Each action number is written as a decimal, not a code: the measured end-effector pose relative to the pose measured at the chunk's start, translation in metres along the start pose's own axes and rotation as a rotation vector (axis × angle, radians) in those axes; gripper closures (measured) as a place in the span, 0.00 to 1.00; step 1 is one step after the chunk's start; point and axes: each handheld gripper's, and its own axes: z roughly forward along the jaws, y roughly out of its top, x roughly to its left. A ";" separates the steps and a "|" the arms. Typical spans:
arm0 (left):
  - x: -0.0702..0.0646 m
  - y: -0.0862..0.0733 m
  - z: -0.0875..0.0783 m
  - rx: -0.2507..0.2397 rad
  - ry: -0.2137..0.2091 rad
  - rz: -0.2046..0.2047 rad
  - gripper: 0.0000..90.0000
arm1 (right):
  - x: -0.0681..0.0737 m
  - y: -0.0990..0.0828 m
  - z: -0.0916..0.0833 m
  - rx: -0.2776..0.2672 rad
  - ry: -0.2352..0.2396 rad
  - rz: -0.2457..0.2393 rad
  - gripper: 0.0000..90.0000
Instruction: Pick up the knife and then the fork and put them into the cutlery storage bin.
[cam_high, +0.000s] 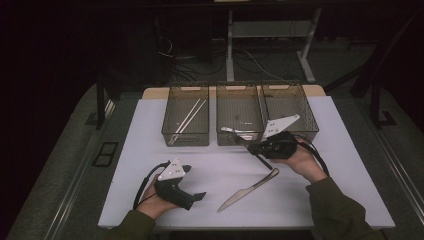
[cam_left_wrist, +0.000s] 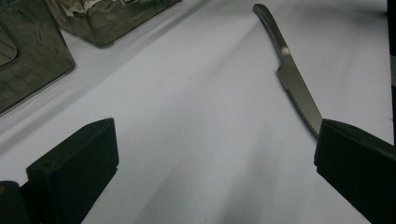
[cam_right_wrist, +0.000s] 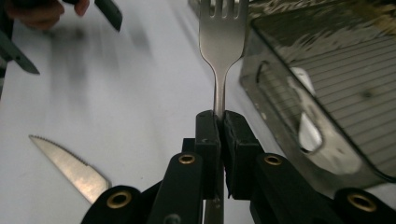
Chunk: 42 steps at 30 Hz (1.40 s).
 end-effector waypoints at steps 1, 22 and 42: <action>0.000 0.000 0.000 0.000 0.000 0.000 0.00 | -0.002 -0.002 -0.005 -0.020 -0.005 0.017 0.94; 0.000 0.000 0.000 -0.005 -0.002 -0.009 0.00 | -0.045 -0.006 -0.080 -0.227 -0.210 0.195 0.94; 0.000 0.001 0.000 -0.008 -0.003 -0.005 0.00 | -0.104 -0.007 -0.116 -0.241 -0.484 0.311 0.94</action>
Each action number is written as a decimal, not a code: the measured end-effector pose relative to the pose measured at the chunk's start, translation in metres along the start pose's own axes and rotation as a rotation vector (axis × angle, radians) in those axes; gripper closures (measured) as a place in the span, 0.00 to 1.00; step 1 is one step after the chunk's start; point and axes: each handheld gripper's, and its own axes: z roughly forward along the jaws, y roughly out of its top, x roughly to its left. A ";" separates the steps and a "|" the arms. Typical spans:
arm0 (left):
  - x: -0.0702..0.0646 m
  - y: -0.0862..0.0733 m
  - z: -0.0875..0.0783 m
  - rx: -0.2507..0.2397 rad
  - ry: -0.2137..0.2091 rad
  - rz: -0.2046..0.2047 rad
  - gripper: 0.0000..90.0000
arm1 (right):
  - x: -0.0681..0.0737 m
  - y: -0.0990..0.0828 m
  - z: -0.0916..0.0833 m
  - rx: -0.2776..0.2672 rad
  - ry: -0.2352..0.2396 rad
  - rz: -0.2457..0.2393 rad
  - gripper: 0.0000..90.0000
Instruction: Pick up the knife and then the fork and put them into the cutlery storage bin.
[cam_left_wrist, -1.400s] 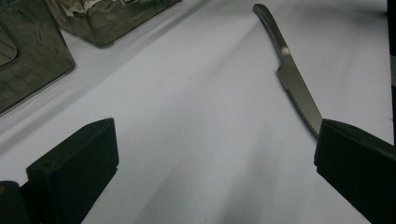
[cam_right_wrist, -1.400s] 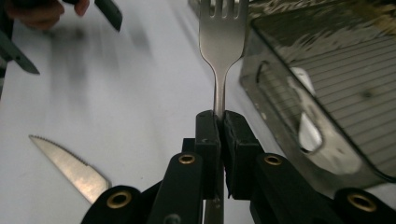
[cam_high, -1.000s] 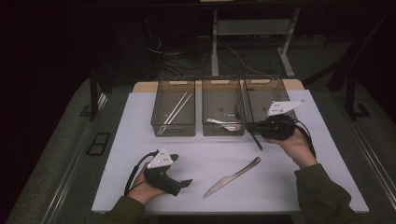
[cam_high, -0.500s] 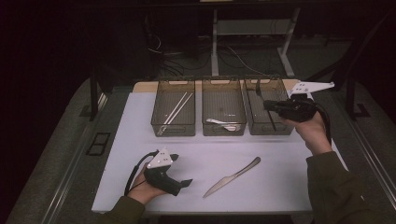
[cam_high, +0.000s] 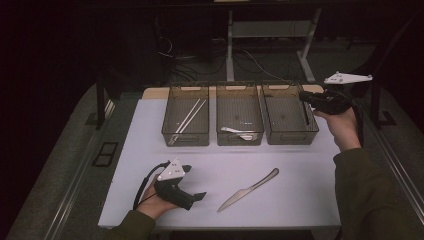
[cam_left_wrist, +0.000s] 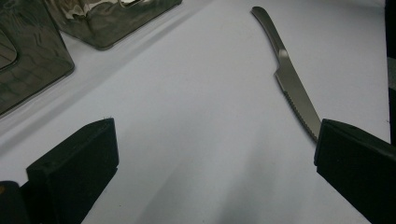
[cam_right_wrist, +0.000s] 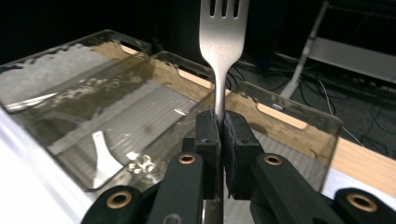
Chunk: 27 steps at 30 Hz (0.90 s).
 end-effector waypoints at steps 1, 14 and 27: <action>0.000 0.000 0.000 0.001 0.000 -0.001 0.00 | -0.003 -0.001 0.002 0.004 -0.008 0.004 0.94; 0.000 0.000 0.000 -0.003 -0.003 0.003 0.00 | -0.025 -0.025 0.025 0.124 -0.064 0.060 0.94; 0.000 0.000 0.001 0.003 -0.003 0.003 0.00 | -0.030 -0.049 0.039 0.250 -0.047 0.066 0.94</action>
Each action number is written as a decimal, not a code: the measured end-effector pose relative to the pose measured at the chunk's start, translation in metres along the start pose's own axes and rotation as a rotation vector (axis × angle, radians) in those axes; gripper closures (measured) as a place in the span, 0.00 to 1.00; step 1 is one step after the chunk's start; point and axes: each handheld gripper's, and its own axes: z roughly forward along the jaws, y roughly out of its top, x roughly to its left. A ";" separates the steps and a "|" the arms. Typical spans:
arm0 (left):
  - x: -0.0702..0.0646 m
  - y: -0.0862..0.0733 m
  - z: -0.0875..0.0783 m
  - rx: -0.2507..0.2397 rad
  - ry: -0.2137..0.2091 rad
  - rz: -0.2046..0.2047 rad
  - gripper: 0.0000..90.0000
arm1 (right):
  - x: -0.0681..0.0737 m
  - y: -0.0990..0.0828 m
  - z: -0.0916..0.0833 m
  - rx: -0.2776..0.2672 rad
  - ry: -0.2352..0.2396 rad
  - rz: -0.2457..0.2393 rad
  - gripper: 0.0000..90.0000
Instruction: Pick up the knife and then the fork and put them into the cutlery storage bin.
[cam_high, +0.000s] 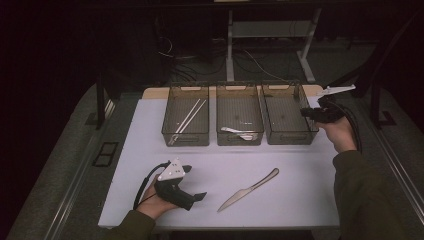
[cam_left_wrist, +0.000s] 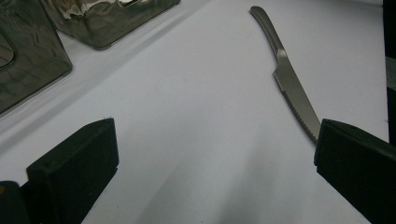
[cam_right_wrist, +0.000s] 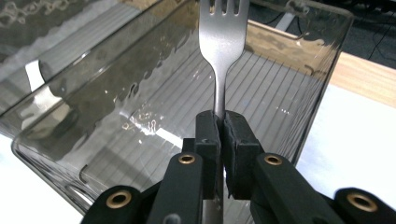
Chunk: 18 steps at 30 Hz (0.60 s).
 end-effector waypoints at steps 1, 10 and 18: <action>0.000 0.000 0.000 0.000 -0.001 0.001 0.00 | 0.000 0.000 0.001 0.006 -0.003 -0.005 0.94; 0.000 0.000 0.000 0.001 -0.005 0.005 0.00 | 0.007 -0.002 0.020 0.104 -0.018 -0.063 0.94; 0.000 0.000 0.000 0.002 -0.007 0.007 0.00 | 0.012 0.000 0.026 0.127 -0.033 -0.073 0.80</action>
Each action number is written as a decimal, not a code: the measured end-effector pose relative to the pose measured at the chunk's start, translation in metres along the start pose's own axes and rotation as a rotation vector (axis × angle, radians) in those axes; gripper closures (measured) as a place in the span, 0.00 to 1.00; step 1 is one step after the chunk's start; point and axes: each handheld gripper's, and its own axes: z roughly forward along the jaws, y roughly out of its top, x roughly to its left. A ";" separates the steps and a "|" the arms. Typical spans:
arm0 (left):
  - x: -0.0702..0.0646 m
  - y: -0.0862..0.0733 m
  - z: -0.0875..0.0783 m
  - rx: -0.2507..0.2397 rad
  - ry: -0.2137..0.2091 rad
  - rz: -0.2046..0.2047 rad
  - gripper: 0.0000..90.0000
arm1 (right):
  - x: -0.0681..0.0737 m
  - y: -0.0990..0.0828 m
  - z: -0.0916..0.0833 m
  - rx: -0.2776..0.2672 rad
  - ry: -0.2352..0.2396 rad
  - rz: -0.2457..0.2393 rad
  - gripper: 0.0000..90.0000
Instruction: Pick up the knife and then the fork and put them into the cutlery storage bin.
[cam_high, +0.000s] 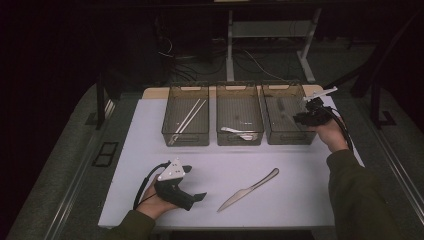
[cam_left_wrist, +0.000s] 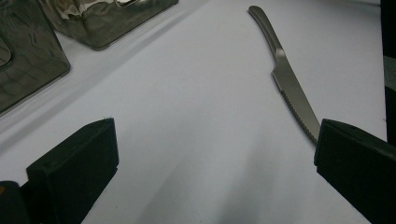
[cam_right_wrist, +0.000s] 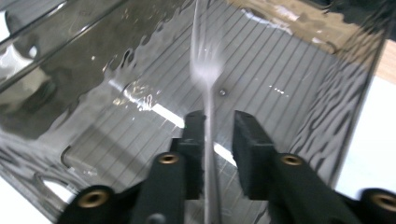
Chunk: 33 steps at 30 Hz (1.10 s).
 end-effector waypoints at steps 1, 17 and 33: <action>0.000 0.000 0.000 0.000 0.000 -0.001 0.00 | 0.000 0.000 -0.001 -0.006 -0.006 0.009 0.77; -0.001 0.000 0.001 -0.002 0.000 -0.004 0.00 | 0.018 -0.001 -0.039 -0.167 0.131 0.046 0.46; -0.001 0.000 0.001 0.000 0.005 -0.006 0.00 | 0.068 -0.034 -0.074 -0.215 0.273 -0.030 0.51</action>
